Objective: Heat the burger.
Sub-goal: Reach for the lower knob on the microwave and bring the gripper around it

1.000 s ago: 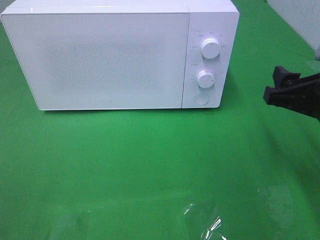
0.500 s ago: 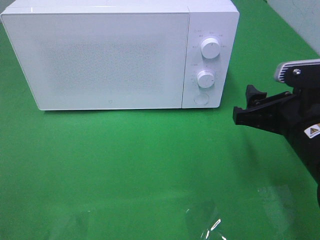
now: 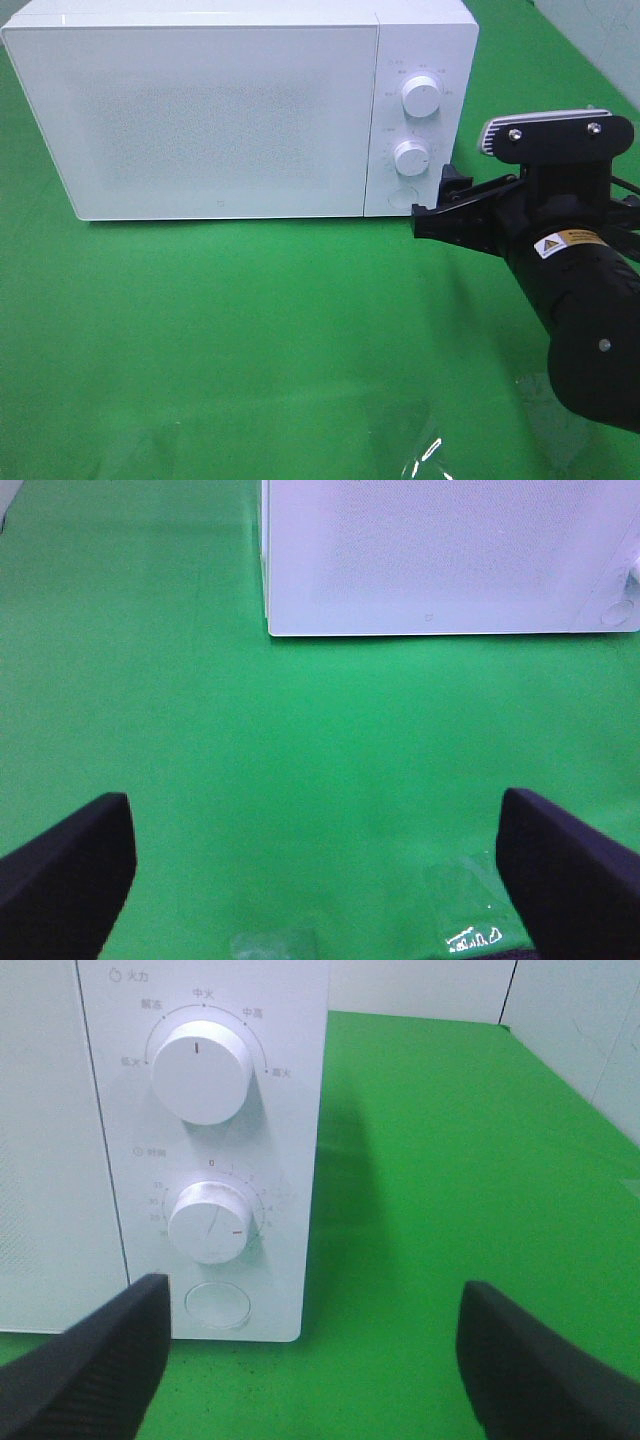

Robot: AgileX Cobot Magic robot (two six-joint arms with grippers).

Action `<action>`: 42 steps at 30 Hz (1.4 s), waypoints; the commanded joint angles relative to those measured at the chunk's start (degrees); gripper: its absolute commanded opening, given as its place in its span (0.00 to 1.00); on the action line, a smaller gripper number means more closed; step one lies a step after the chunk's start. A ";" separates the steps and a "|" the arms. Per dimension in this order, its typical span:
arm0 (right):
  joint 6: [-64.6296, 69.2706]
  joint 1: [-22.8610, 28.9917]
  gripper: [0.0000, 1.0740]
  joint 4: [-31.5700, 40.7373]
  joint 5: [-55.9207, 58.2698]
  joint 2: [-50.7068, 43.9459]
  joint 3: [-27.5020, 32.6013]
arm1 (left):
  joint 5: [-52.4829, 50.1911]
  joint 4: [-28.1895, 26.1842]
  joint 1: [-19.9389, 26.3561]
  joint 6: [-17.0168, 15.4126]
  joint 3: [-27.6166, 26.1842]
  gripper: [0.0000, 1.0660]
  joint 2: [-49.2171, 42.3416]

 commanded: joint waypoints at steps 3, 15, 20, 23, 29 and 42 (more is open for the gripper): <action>-0.63 0.17 0.71 0.40 -0.80 2.58 -3.55 | -0.52 -0.23 0.11 -0.29 0.17 0.84 -0.97; -0.06 0.17 0.71 0.29 -1.38 9.74 -9.00 | -0.52 -0.23 0.11 -0.29 0.17 0.84 -0.97; 0.17 0.17 0.71 0.29 -1.89 10.94 -10.03 | -0.52 -0.23 0.11 -0.29 0.17 0.84 -0.97; 0.17 -0.80 0.71 -0.23 -1.83 12.72 -11.86 | -0.52 -0.23 0.11 -0.29 0.17 0.84 -0.97; 1.60 -3.38 0.71 -3.38 -0.34 14.95 -15.36 | -0.52 -0.23 0.11 -0.29 0.17 0.84 -0.97; 4.70 -5.50 0.71 -6.59 2.06 20.00 -20.74 | -0.52 -0.23 0.11 -0.23 0.17 0.84 -0.97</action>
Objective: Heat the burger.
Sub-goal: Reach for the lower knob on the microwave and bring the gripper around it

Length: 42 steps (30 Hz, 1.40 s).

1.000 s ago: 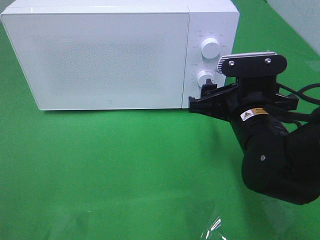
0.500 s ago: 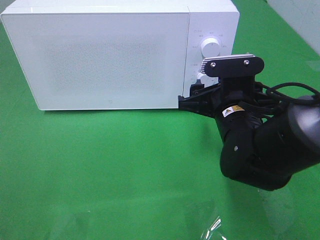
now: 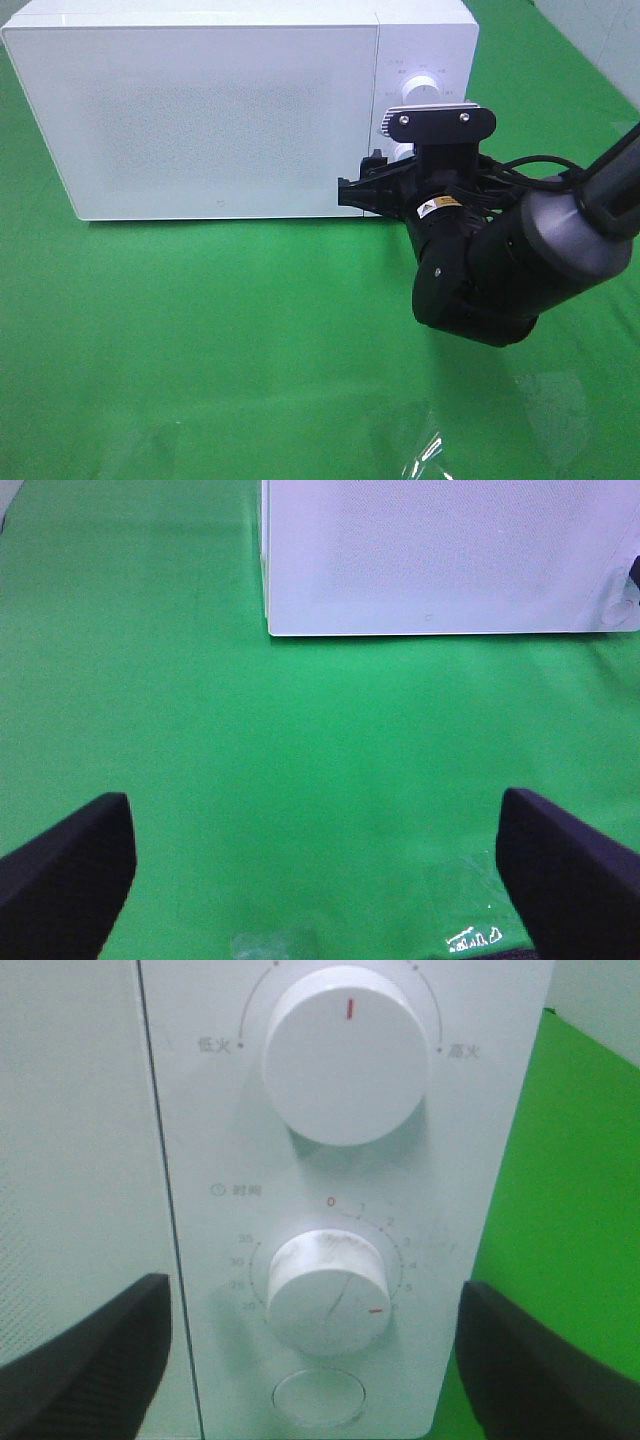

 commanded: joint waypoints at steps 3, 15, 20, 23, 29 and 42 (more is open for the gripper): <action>1.03 -1.83 0.71 -2.41 0.80 2.01 -2.58 | -0.52 -0.23 0.11 -0.23 0.17 0.84 -0.97; 2.46 -3.21 0.71 -4.07 1.38 4.41 -4.35 | -0.52 -0.23 0.11 -0.23 0.17 0.84 -0.97; 2.41 -3.55 0.71 -5.27 0.80 4.53 -4.76 | -0.52 -0.23 0.11 -0.23 0.17 0.84 -0.97; 2.41 -3.72 0.71 -5.27 0.80 4.58 -4.76 | -0.52 -0.23 0.11 -0.23 0.17 0.84 -0.97; 2.35 -4.64 0.71 -5.56 0.69 4.58 -4.76 | -0.52 -0.23 0.11 -0.23 0.17 0.84 -0.97; 2.35 -5.10 0.53 -6.59 1.15 4.58 -4.76 | -0.52 -0.23 0.11 -0.23 0.17 0.84 -0.97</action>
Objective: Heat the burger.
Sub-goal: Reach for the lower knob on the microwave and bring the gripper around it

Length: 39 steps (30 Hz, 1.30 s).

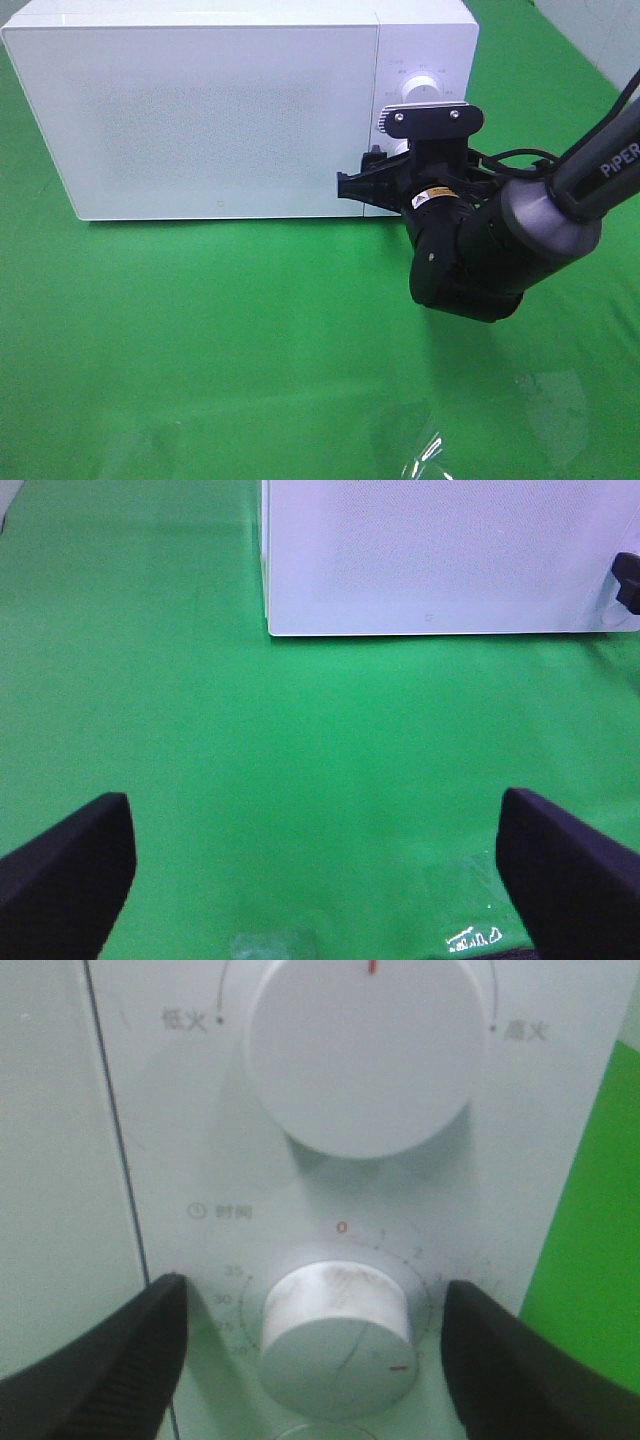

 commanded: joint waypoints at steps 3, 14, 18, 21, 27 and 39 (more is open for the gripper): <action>0.63 -0.63 0.35 -0.46 0.40 -0.11 -0.34 | -0.52 -0.23 0.11 -0.23 0.17 0.84 -0.97; 1.95 -0.63 0.00 -2.29 0.86 -0.11 -0.34 | -0.52 -0.23 0.11 -0.23 0.17 0.84 -0.97; 3.95 -0.63 0.00 -3.78 0.74 -0.11 -0.34 | -0.52 -0.23 0.11 -0.23 0.17 0.84 -0.97; 5.44 -0.63 0.00 -4.70 0.69 -0.11 -0.34 | -0.52 -0.23 0.11 -0.23 0.17 0.84 -0.97; 22.52 -0.63 0.00 -11.80 0.23 -0.11 -0.34 | -0.52 -0.23 0.11 -0.23 0.17 0.84 -0.97; 75.23 -0.63 0.00 -21.08 0.29 -0.11 -0.34 | -0.52 -0.23 0.11 -0.23 0.17 0.84 -0.97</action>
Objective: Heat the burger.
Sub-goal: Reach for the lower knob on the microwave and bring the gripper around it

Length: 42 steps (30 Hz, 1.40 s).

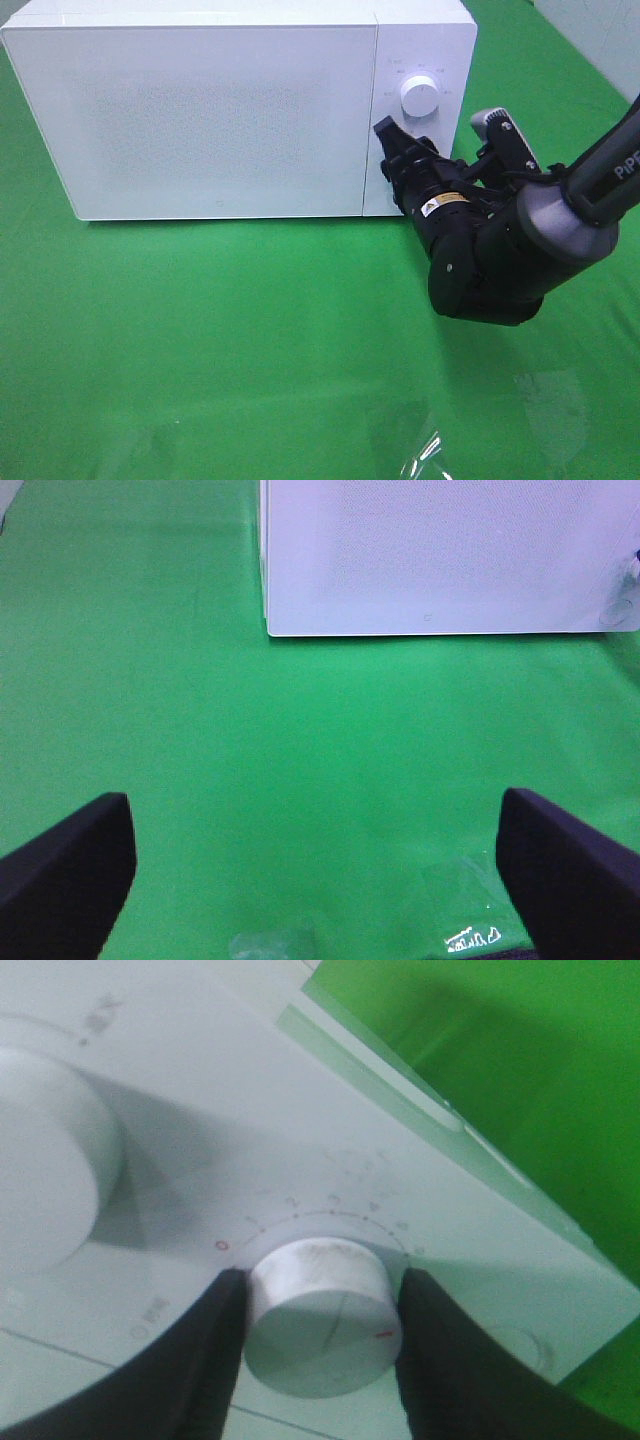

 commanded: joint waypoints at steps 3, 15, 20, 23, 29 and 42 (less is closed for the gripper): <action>26.87 0.74 0.00 -14.90 0.63 -0.17 -2.35 | -0.52 -0.29 0.11 -0.23 0.17 0.84 -0.97; 47.27 0.74 0.00 -14.90 -0.80 -0.17 -2.35 | -0.52 -0.29 0.11 -0.23 0.17 0.84 -0.97; 45.44 0.69 0.01 -14.67 -0.74 -0.17 -2.35 | -0.52 -0.29 0.11 -0.23 0.17 0.84 -0.97; 44.98 0.69 0.01 -14.61 -0.80 -0.17 -2.35 | -0.52 -0.29 0.11 -0.23 0.17 0.84 -0.97; 44.23 0.69 0.02 -14.50 -0.80 -0.17 -2.35 | -0.52 -0.29 0.11 -0.23 0.17 0.84 -0.97; 42.00 0.69 0.09 -14.67 -0.80 -0.17 -2.35 | -0.52 -0.29 0.11 -0.23 0.17 0.84 -0.97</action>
